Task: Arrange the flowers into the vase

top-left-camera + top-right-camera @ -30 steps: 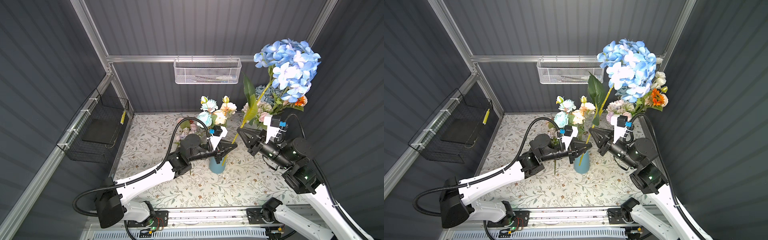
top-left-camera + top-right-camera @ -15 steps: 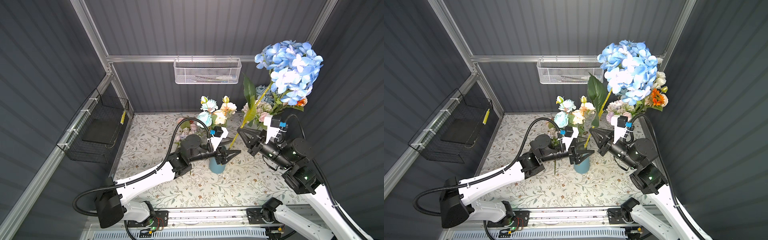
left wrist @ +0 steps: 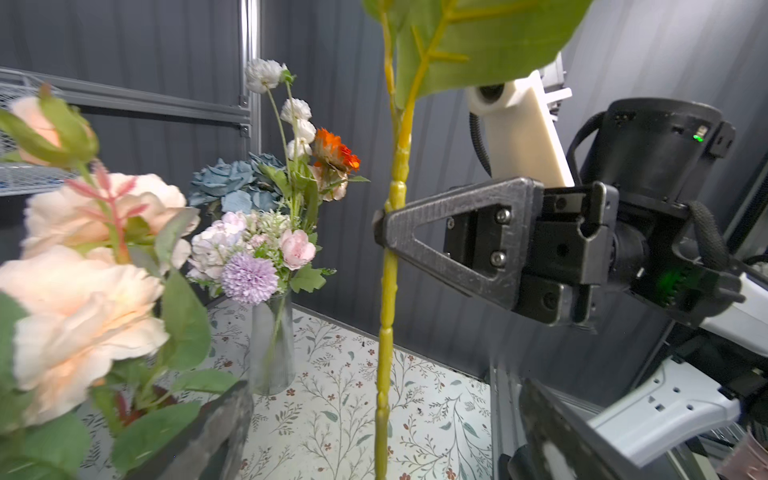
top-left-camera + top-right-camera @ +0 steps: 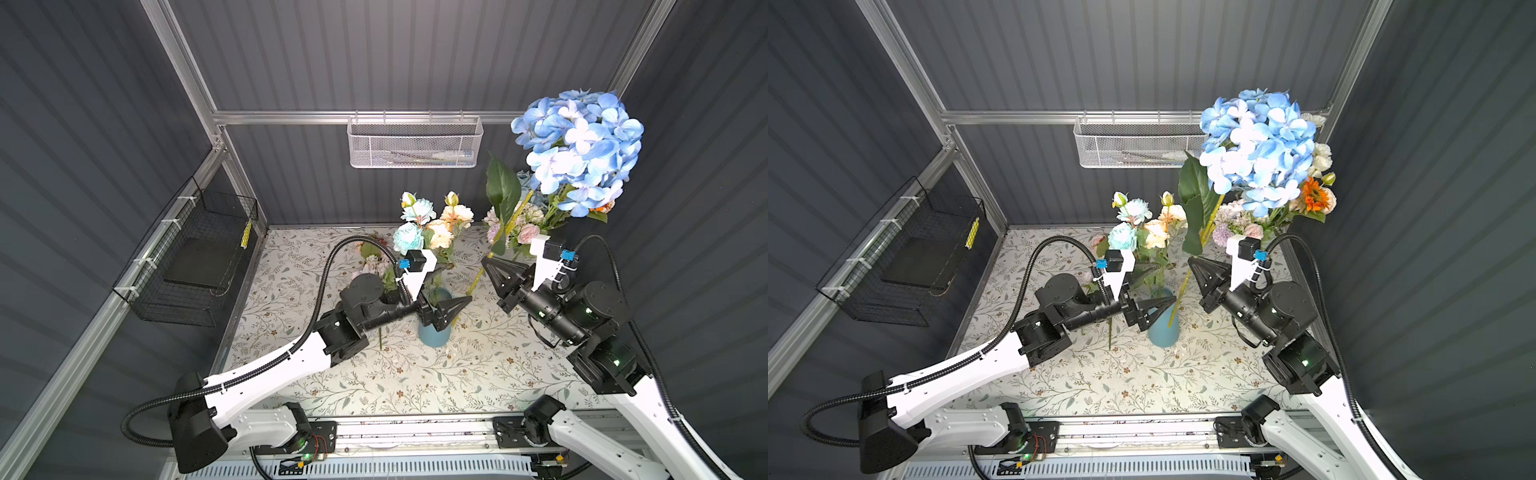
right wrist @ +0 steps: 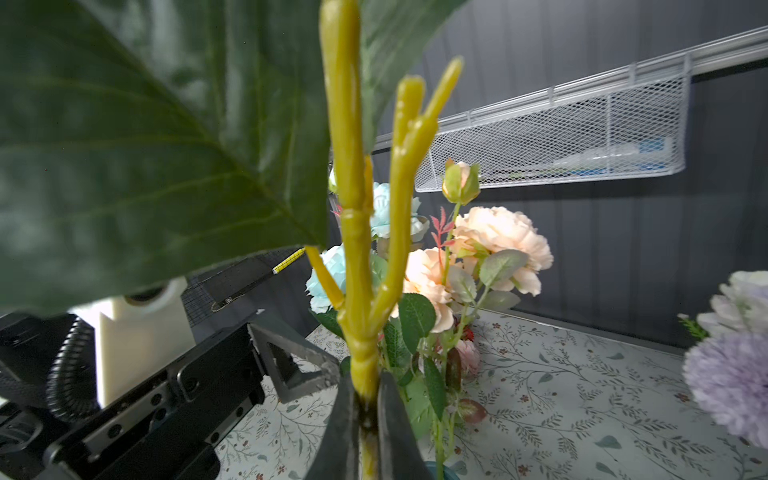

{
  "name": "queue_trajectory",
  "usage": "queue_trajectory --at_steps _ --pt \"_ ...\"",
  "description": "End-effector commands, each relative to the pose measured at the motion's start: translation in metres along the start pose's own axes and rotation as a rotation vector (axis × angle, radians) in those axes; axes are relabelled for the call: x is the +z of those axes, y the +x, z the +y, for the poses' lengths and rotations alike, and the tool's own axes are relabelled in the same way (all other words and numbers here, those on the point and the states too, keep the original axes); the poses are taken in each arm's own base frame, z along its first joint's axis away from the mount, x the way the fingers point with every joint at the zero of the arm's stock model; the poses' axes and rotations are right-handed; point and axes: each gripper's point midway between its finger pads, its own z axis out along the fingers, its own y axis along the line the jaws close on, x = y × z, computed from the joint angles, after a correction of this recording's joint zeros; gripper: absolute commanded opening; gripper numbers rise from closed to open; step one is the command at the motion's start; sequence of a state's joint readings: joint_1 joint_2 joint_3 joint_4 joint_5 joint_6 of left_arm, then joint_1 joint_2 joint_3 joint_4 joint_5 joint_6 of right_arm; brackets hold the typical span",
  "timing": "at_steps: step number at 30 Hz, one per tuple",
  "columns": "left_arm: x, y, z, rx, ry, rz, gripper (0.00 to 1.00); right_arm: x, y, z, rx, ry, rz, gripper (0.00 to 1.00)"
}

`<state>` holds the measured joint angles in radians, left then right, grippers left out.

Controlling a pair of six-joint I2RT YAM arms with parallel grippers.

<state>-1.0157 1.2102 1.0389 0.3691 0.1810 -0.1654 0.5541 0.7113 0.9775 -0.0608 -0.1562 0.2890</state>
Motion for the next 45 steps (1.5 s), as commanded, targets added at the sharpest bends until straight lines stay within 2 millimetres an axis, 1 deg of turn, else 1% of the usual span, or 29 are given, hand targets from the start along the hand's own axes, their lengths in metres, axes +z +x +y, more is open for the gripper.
queue_trajectory --at_steps 1,5,10,14,17,24,30,33,37,41,45 --pt "-0.001 0.009 0.014 0.033 -0.076 0.022 0.99 0.001 -0.012 -0.007 -0.071 0.044 -0.053 0.0" --pt "0.002 0.008 0.024 0.033 -0.113 0.018 0.99 0.008 -0.027 -0.002 -0.113 0.026 -0.102 0.0" --pt "0.002 0.006 0.03 0.014 -0.133 0.005 1.0 0.018 -0.042 0.002 -0.177 0.006 -0.162 0.0" --pt "0.001 0.008 0.031 0.0 -0.14 -0.002 1.0 0.029 -0.043 0.003 -0.208 -0.007 -0.18 0.0" --pt "-0.001 0.009 0.033 -0.002 -0.149 0.001 0.99 0.037 -0.034 -0.001 -0.213 -0.007 -0.172 0.0" --pt "-0.003 0.01 0.036 0.002 -0.163 0.004 0.99 0.042 0.001 -0.013 -0.205 -0.001 -0.179 0.0" --pt "-0.002 0.011 0.036 0.0 -0.163 0.004 0.99 0.041 0.04 -0.029 -0.188 0.026 -0.165 0.0" --pt "-0.002 0.011 0.037 -0.001 -0.164 0.006 0.99 0.039 0.061 -0.039 -0.165 0.053 -0.138 0.0" --pt "-0.002 0.014 0.038 -0.007 -0.167 0.011 0.99 0.039 0.091 -0.048 -0.132 0.07 -0.084 0.0" --pt "-0.001 0.016 0.039 -0.012 -0.17 0.015 0.99 0.042 0.12 -0.053 -0.112 0.08 -0.022 0.0" --pt "0.0 0.017 0.039 -0.016 -0.168 0.016 0.99 0.048 0.146 -0.05 -0.14 0.087 0.046 0.0"
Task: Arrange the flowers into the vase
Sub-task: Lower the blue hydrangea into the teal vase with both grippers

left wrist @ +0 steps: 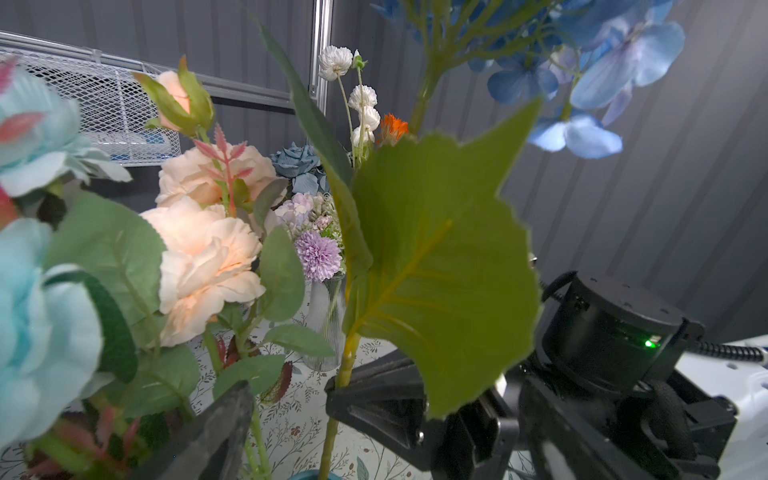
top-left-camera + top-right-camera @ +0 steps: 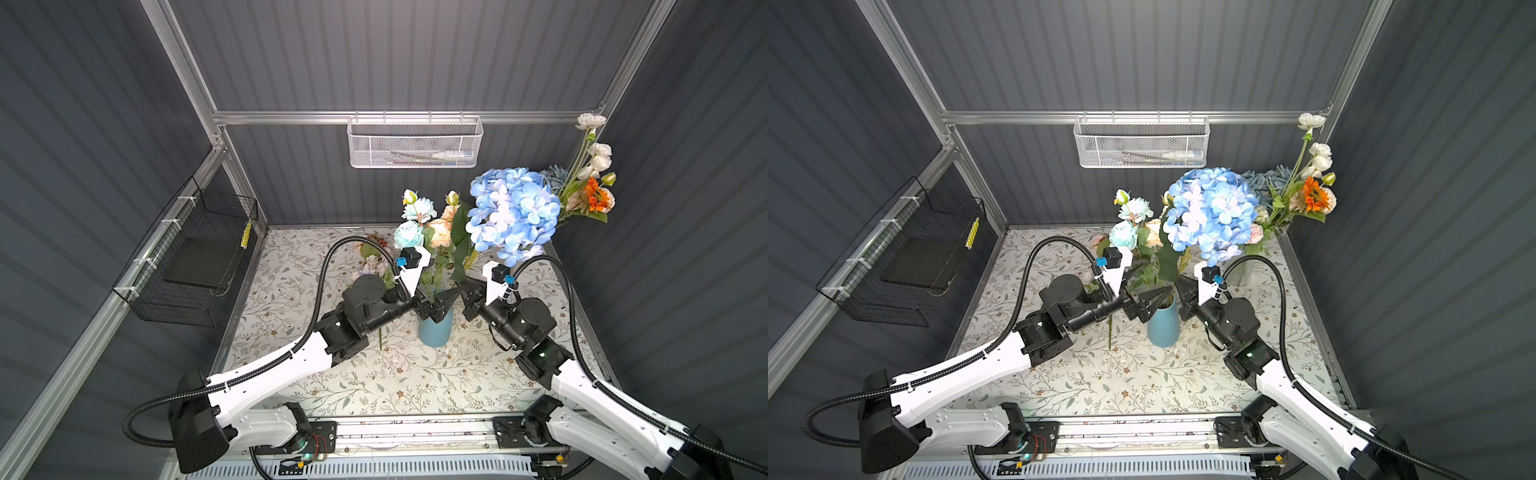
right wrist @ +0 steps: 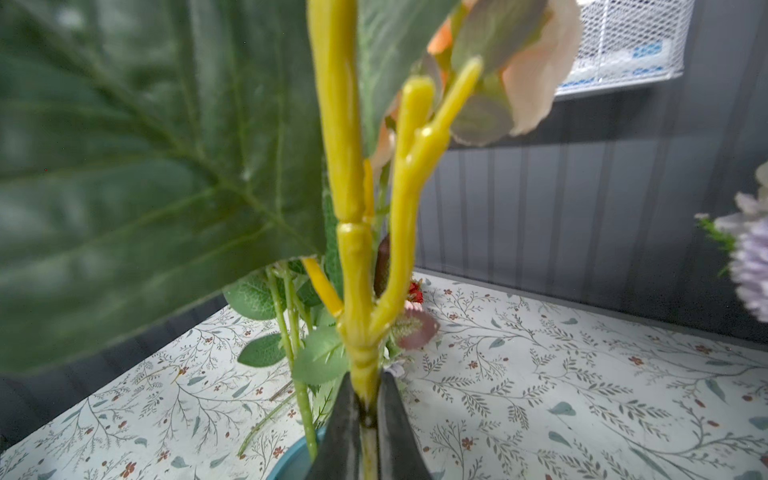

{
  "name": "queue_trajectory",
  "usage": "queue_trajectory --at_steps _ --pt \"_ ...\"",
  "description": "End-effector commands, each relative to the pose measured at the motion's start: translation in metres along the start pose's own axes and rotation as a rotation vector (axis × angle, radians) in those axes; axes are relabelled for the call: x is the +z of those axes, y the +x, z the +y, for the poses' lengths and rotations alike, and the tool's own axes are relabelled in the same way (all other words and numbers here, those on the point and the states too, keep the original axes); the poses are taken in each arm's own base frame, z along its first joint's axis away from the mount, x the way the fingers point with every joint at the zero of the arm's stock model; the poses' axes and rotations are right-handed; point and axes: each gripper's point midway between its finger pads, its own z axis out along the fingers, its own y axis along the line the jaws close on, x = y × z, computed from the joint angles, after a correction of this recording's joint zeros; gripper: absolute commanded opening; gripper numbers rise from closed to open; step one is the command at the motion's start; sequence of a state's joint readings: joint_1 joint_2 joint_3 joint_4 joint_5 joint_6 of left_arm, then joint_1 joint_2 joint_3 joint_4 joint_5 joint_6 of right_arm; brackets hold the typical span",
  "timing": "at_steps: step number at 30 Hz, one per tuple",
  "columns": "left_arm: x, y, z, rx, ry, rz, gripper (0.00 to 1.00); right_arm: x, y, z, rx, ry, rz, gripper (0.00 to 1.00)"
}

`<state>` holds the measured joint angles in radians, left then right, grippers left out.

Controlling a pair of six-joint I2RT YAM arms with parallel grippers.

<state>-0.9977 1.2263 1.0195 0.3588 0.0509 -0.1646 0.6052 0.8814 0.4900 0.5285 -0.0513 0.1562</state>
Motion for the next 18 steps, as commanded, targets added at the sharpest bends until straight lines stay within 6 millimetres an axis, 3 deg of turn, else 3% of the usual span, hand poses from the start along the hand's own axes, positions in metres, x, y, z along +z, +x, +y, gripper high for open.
queue_trajectory --at_steps 1,7,12,18 --pt "0.0 0.002 0.006 -0.014 -0.015 -0.004 0.99 0.005 0.006 0.003 -0.028 0.018 0.006 0.0" --pt "-0.001 0.001 0.006 -0.015 -0.014 -0.008 0.99 0.015 0.032 0.008 -0.072 0.031 0.087 0.0" --pt "-0.005 -0.001 0.006 -0.015 -0.017 -0.012 0.99 0.015 0.04 0.008 -0.078 0.046 0.122 0.0" --pt "-0.007 0.0 0.006 -0.014 -0.02 -0.013 1.0 0.009 0.033 0.007 -0.078 0.056 0.123 0.2"
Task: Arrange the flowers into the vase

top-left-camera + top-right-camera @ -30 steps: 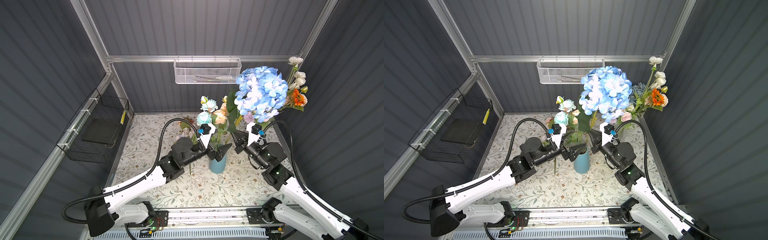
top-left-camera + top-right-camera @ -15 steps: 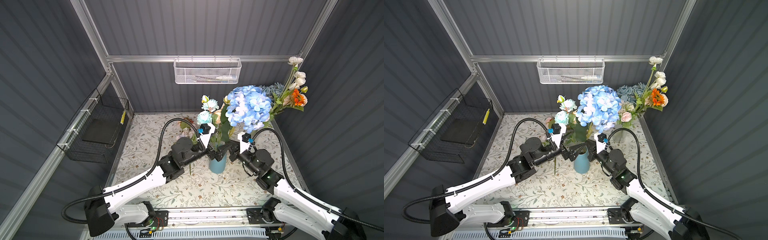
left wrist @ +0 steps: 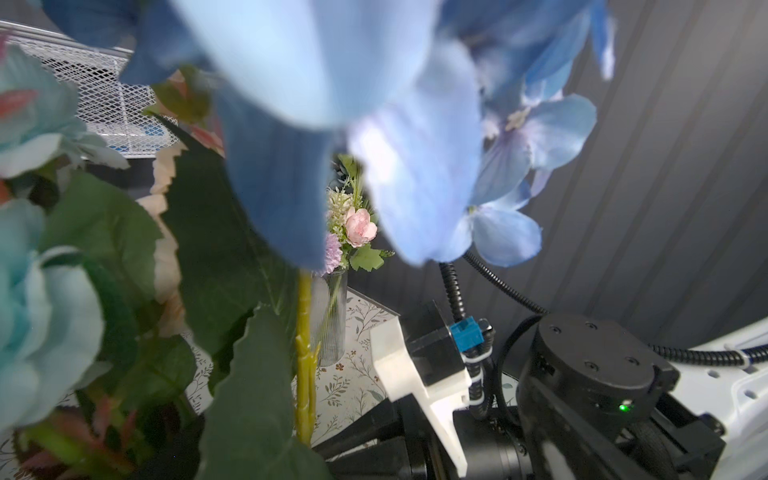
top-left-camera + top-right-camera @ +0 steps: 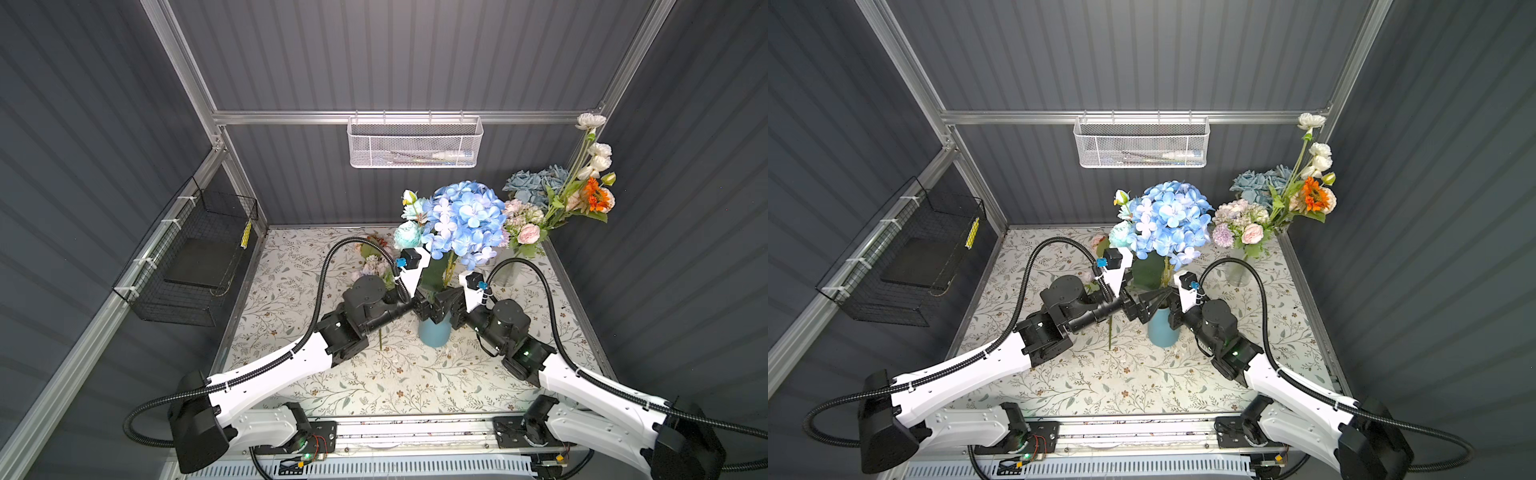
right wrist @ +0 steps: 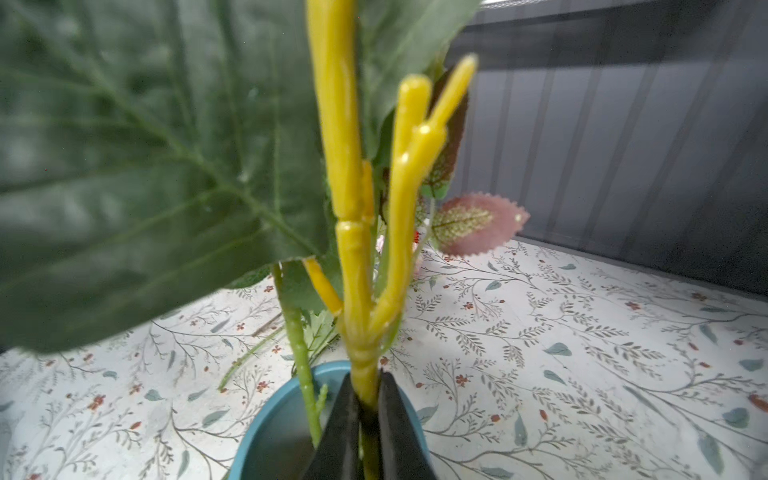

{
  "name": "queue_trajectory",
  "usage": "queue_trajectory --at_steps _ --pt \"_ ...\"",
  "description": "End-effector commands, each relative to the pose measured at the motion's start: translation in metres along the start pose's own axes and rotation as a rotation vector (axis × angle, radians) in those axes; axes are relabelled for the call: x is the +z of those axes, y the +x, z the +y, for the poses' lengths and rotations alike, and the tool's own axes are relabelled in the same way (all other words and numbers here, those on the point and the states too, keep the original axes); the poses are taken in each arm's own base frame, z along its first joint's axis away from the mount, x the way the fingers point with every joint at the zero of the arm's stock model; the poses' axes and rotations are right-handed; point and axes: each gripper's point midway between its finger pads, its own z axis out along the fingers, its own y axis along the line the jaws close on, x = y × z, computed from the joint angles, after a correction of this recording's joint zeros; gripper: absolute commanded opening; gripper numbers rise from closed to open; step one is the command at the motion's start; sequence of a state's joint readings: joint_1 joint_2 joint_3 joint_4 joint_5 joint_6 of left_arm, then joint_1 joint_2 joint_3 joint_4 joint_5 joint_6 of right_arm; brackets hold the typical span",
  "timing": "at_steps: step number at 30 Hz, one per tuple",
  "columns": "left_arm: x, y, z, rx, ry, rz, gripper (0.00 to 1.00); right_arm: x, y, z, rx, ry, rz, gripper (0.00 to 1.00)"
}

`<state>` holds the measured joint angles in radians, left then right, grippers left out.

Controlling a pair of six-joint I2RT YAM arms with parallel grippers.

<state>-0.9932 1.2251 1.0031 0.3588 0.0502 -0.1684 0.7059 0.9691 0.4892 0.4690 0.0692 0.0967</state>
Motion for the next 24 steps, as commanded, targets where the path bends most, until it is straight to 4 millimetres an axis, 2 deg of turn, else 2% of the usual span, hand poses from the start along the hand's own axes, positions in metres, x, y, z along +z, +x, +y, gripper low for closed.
queue_trajectory --at_steps 1,5,14,17,20,24 --pt "-0.006 -0.008 0.003 -0.008 -0.013 -0.027 0.99 -0.006 -0.015 -0.002 -0.014 0.022 -0.026 0.25" --pt "-0.007 -0.008 0.002 -0.008 -0.011 -0.029 0.99 -0.013 -0.022 -0.003 -0.01 0.029 -0.03 0.41" --pt "-0.017 -0.012 0.003 0.008 -0.02 -0.015 0.99 -0.03 -0.035 -0.009 -0.007 0.061 -0.033 0.55" --pt "-0.03 -0.015 -0.003 0.05 0.009 0.017 1.0 -0.038 -0.037 -0.014 -0.013 0.087 -0.026 0.6" --pt "-0.051 -0.02 -0.005 0.088 0.007 0.035 0.99 -0.045 -0.036 -0.019 -0.02 0.117 -0.008 0.66" --pt "-0.081 -0.029 0.009 0.115 -0.09 0.032 1.0 -0.055 -0.033 -0.03 -0.015 0.174 0.014 0.72"
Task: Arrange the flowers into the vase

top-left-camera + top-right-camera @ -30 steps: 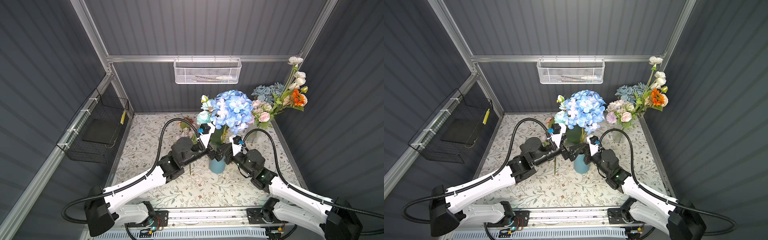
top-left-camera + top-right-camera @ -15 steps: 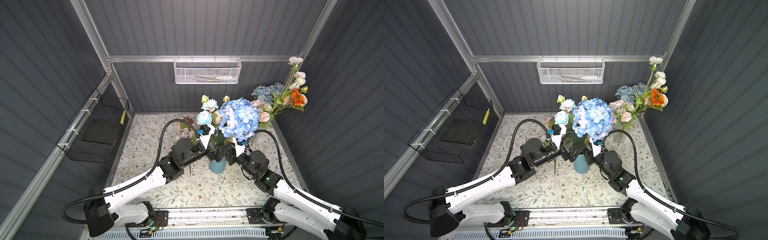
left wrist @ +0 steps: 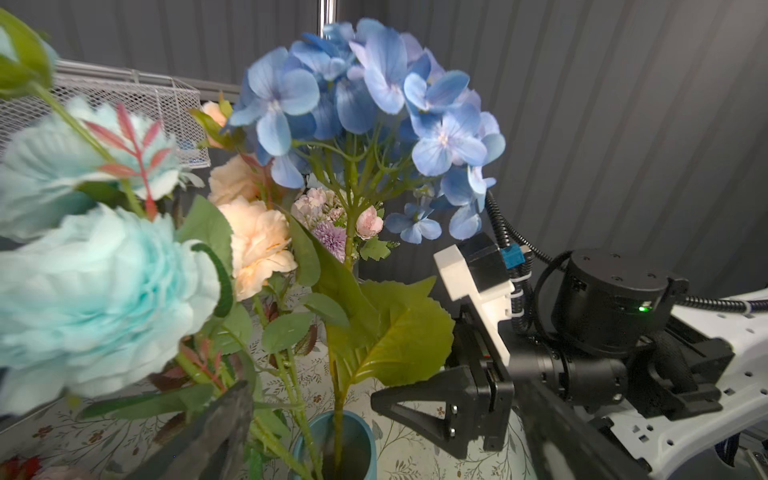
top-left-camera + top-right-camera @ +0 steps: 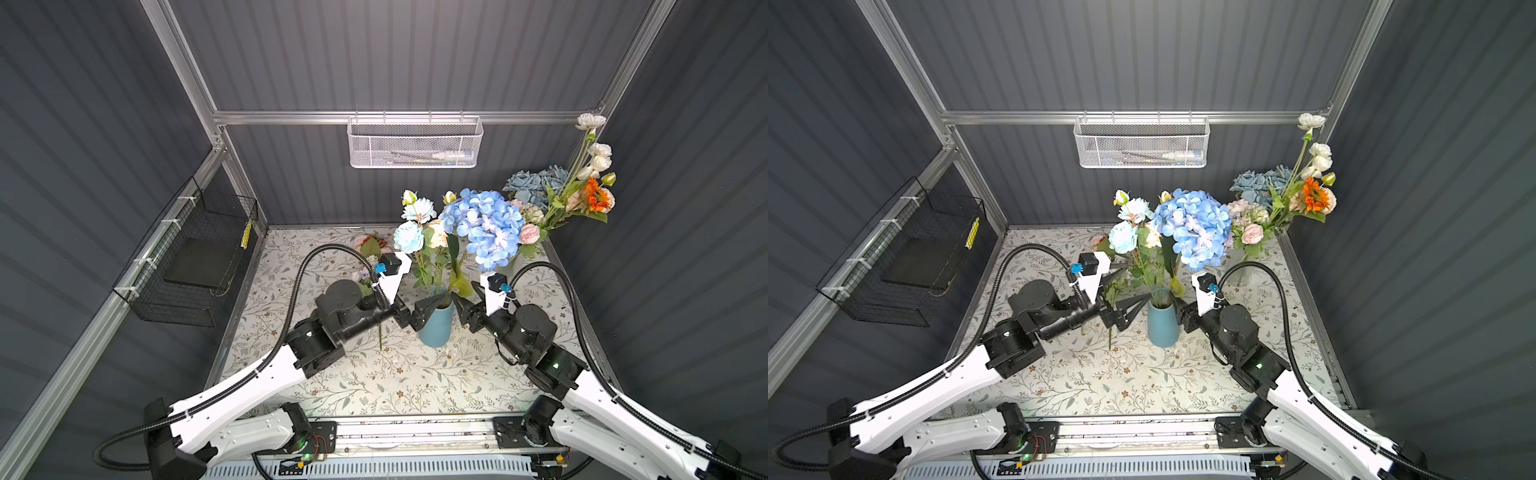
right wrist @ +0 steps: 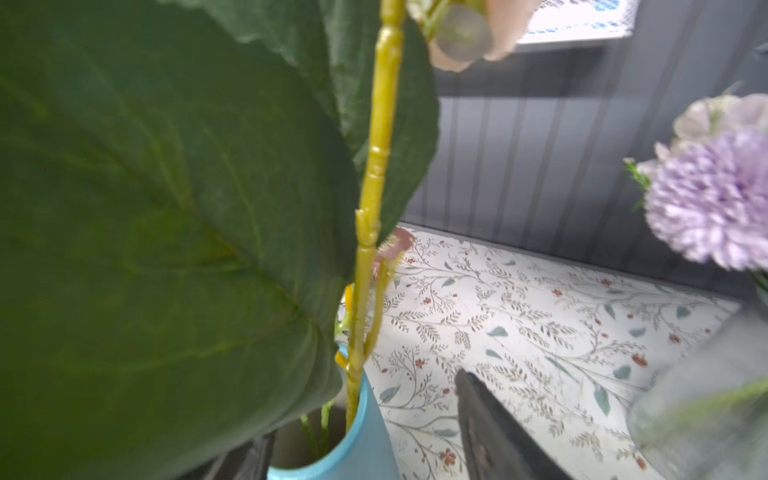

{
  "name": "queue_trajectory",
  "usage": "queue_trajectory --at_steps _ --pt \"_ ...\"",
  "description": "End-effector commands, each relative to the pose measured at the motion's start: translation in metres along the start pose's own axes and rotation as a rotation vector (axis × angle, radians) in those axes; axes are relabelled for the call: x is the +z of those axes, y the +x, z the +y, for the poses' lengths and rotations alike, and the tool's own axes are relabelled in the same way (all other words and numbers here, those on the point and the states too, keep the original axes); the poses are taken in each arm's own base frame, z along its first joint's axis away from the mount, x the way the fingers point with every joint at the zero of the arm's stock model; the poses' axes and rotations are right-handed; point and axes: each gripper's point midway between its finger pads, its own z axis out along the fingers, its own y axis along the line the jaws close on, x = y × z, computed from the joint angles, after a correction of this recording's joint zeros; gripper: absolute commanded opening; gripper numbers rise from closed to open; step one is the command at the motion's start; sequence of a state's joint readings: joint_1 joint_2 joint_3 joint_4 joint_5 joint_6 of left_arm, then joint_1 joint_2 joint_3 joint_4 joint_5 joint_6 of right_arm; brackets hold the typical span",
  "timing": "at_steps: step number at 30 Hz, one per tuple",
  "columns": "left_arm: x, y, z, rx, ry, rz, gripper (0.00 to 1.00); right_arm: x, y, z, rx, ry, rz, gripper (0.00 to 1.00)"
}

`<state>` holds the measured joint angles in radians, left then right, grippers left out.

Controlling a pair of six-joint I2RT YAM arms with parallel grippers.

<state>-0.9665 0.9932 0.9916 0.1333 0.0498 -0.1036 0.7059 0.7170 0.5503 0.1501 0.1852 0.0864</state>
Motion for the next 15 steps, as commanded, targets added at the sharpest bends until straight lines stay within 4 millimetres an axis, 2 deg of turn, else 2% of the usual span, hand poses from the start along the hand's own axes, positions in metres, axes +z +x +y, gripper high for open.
queue_trajectory --at_steps 1,3,9,15 --pt "-0.026 0.003 0.017 0.055 -0.099 0.035 0.99 -0.009 -0.002 -0.013 -0.004 0.071 0.021 0.74" --pt "-0.039 0.005 0.032 0.065 -0.187 0.032 0.99 -0.012 -0.001 -0.019 -0.003 0.103 0.018 0.77" --pt "-0.065 0.028 0.079 0.049 -0.388 0.051 0.99 -0.015 0.009 -0.031 0.012 0.153 0.042 0.86" --pt "-0.071 0.08 0.121 -0.025 -0.512 0.143 0.95 -0.015 0.022 -0.035 0.037 0.164 0.074 0.89"
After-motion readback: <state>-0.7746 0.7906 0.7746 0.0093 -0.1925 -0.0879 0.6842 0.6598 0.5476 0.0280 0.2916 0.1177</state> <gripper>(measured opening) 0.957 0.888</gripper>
